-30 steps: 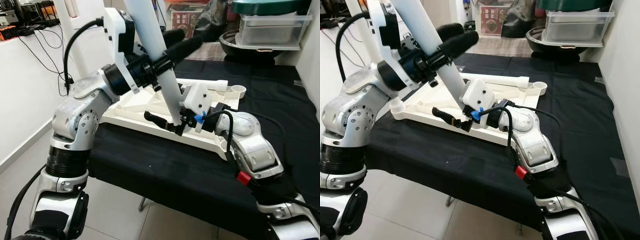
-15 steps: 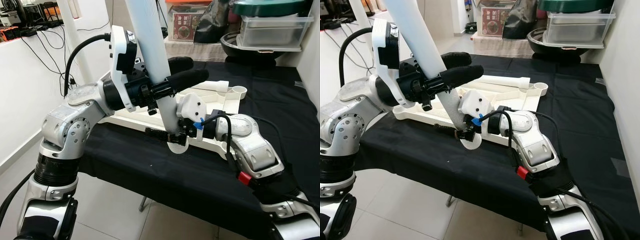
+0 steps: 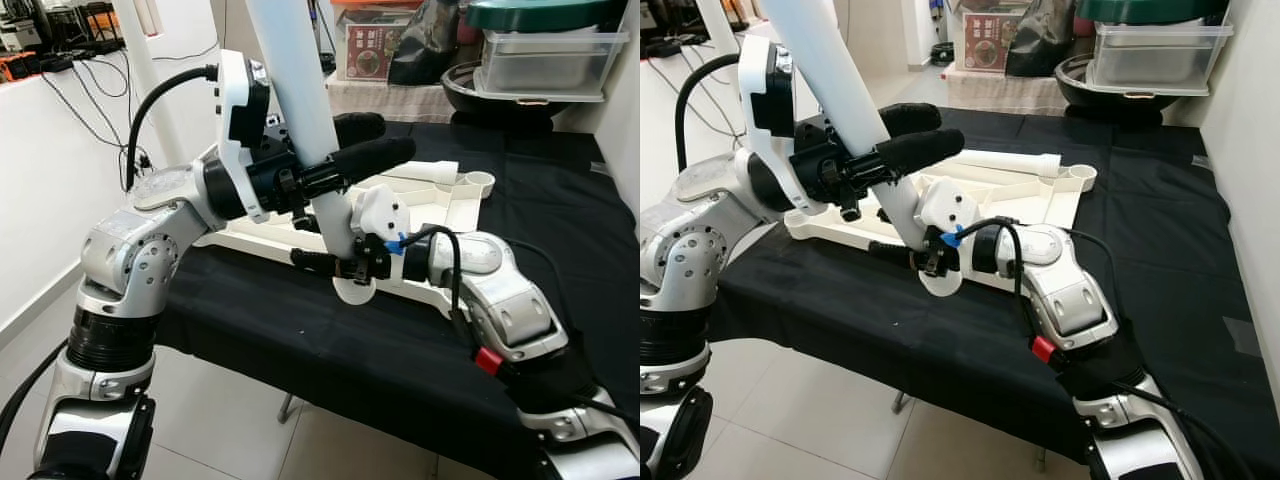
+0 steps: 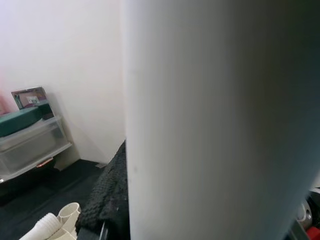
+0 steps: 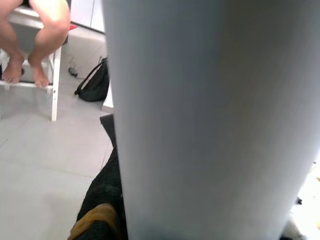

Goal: Building children table

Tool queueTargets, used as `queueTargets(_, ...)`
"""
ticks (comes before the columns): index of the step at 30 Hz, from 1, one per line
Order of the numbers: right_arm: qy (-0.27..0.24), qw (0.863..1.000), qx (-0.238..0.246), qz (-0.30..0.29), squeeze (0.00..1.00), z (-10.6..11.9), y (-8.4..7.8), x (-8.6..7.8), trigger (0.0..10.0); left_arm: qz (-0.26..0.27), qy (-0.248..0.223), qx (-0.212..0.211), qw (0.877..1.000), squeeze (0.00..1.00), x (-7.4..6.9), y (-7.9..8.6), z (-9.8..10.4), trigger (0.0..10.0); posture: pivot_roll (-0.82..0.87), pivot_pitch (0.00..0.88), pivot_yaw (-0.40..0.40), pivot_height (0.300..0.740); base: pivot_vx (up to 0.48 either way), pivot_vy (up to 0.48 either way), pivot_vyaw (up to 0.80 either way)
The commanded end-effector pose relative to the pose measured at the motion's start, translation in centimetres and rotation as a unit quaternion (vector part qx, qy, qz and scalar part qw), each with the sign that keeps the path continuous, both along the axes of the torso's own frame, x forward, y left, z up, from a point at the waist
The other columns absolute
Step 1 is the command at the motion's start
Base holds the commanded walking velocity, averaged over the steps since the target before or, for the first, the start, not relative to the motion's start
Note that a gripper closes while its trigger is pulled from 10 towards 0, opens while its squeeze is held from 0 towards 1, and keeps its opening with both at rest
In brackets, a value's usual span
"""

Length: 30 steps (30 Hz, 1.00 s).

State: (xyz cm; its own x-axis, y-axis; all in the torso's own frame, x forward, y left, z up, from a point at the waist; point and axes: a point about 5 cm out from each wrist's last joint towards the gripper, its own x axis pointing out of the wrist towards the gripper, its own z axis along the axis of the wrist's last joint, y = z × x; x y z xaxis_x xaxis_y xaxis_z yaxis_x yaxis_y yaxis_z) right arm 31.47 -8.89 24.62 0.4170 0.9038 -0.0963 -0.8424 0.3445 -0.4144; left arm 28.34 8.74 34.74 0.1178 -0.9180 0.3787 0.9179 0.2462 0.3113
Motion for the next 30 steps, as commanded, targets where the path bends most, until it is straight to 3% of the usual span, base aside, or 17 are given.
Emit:
queueTargets(1, 0.028, 1.0, -0.009, 0.0, 0.0, -1.3, 1.4, -0.1, 0.0, -0.062, -0.029, -0.011, 0.998, 0.77, -1.4, -1.7, 1.1, 10.0, -0.05, 0.0, 0.053, 0.74, 0.0, 0.0, 0.0)
queueTargets(2, 0.034, 0.999, -0.006, -0.013, 0.0, -1.5, 1.4, 0.0, 0.0, -0.061, -0.025, -0.021, 0.998, 1.0, -1.3, -1.6, 1.2, 10.0, -0.05, 0.0, 0.052, 0.74, 0.0, 0.0, 0.0)
queueTargets(6, 0.045, 0.998, 0.007, -0.041, 0.0, -1.8, 1.3, 0.3, 0.0, -0.061, -0.018, -0.053, 0.997, 1.0, -1.3, -0.9, 2.0, 10.0, -0.05, 0.0, 0.051, 0.74, 0.0, 0.0, 0.0)
queueTargets(7, 0.048, 0.997, 0.015, -0.055, 0.0, -1.8, 1.1, 0.5, 0.0, -0.062, -0.016, -0.074, 0.995, 1.0, -1.3, -0.1, 2.7, 10.0, -0.05, 0.0, 0.051, 0.74, 0.0, 0.0, 0.0)
queueTargets(8, 0.048, 0.993, 0.036, -0.105, 0.0, -1.7, 0.4, 1.3, 0.0, -0.058, -0.02, -0.133, 0.989, 1.0, -1.5, 2.1, 4.8, 10.0, -0.05, 0.0, 0.046, 0.74, 0.0, 0.0, 0.0)
queueTargets(9, 0.049, 0.99, 0.042, -0.128, 0.0, -1.7, 0.0, 1.6, 0.0, -0.056, -0.026, -0.15, 0.987, 1.0, -1.7, 2.9, 5.5, 10.0, -0.05, 0.0, 0.046, 0.74, 0.0, 0.0, 0.0)
queueTargets(13, 0.051, 0.984, 0.044, -0.168, 0.0, -2.0, -0.9, 2.2, 0.0, -0.053, -0.039, -0.182, 0.981, 1.0, -2.3, 4.7, 7.0, 10.0, -0.05, 0.0, 0.046, 0.74, 0.0, 0.0, 0.0)
queueTargets(16, 0.055, 0.967, 0.057, -0.241, 0.0, -2.5, -2.6, 3.1, 0.0, -0.034, -0.062, -0.223, 0.972, 1.0, -3.6, 7.2, 8.7, 10.0, -0.04, 0.0, 0.045, 0.74, 0.0, 0.0, 0.0)
queueTargets(18, 0.055, 0.967, 0.057, -0.241, 0.0, -2.5, -2.6, 3.1, 0.0, -0.034, -0.062, -0.223, 0.972, 1.0, -3.6, 7.2, 8.7, 10.0, -0.04, 0.0, 0.045, 0.74, 0.0, 0.0, 0.0)
queueTargets(19, 0.056, 0.958, 0.064, -0.275, 0.0, -2.7, -3.6, 3.4, 0.0, -0.02, -0.07, -0.239, 0.968, 1.0, -4.2, 8.2, 9.1, 10.0, -0.04, 0.0, 0.045, 0.74, 0.0, 0.0, 0.0)
queueTargets(22, 0.056, 0.947, 0.071, -0.309, 0.0, -3.0, -4.6, 3.8, 0.0, 0.009, -0.068, -0.254, 0.965, 1.0, -4.5, 9.0, 8.9, 10.0, -0.04, 0.0, 0.044, 0.74, 0.0, 0.0, 0.0)
queueTargets(23, 0.057, 0.938, 0.075, -0.334, 0.0, -3.2, -5.4, 4.0, 0.0, 0.047, -0.057, -0.263, 0.962, 1.0, -4.3, 9.6, 8.2, 10.0, -0.04, 0.0, 0.043, 0.74, 0.0, 0.0, 0.0)
queueTargets(25, 0.057, 0.938, 0.075, -0.334, 0.0, -3.2, -5.4, 4.0, 0.0, 0.047, -0.057, -0.263, 0.962, 1.0, -4.3, 9.6, 8.2, 10.0, -0.04, 0.0, 0.043, 0.74, 0.0, 0.0, 0.0)
queueTargets(27, 0.057, 0.921, 0.085, -0.376, 0.0, -3.6, -7.1, 4.3, 0.0, 0.176, 0.007, -0.287, 0.941, 1.0, -2.3, 10.8, 5.4, 10.0, -0.04, 0.0, 0.032, 0.74, 0.0, 0.0, 0.0)
queueTargets(28, 0.057, 0.921, 0.085, -0.376, 0.0, -3.6, -7.1, 4.3, 0.0, 0.176, 0.007, -0.287, 0.941, 1.0, -2.3, 10.8, 5.4, 10.0, -0.04, 0.0, 0.032, 0.74, 0.0, 0.0, 0.0)
queueTargets(29, 0.052, 0.914, 0.091, -0.391, 0.0, -3.5, -7.6, 4.4, 0.0, 0.241, 0.038, -0.293, 0.924, 0.69, -1.3, 11.4, 3.7, 10.0, -0.04, 0.0, 0.03, 0.74, 0.0, 0.0, 0.0)
queueTargets(30, 0.052, 0.914, 0.091, -0.391, 0.0, -3.5, -7.6, 4.4, 0.0, 0.241, 0.038, -0.293, 0.924, 0.69, -1.3, 11.4, 3.7, 10.0, -0.04, 0.0, 0.03, 0.74, 0.0, 0.0, 0.0)
